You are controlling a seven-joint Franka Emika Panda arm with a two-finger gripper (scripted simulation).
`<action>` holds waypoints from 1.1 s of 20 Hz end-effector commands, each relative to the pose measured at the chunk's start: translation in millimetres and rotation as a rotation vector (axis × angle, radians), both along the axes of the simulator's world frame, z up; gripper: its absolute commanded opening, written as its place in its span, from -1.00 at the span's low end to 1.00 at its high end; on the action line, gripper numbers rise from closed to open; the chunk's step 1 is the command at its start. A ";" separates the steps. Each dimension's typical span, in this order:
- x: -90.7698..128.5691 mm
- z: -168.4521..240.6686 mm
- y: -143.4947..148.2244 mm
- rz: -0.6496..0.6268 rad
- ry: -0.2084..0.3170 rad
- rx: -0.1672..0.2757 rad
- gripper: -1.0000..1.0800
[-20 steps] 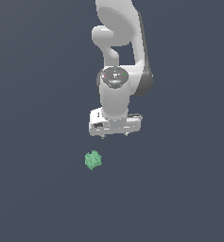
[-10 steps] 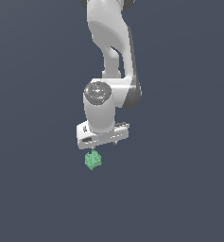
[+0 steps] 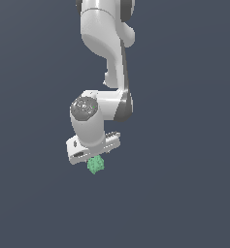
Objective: Pick up the object and move it to a goal position.
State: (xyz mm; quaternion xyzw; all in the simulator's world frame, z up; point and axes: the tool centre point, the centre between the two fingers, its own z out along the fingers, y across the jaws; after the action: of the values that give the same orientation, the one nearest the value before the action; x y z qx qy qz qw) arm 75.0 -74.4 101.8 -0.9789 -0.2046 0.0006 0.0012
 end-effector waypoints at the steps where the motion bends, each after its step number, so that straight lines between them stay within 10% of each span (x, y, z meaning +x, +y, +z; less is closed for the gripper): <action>1: 3.3 -3.6 -6.5 0.024 -0.001 -0.001 0.92; 22: 5.0 -56.6 -13.7 0.048 -0.002 -0.002 0.92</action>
State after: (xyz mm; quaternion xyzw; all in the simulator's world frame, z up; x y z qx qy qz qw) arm 79.6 -88.2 50.1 -0.9737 -0.2277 0.0007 0.0003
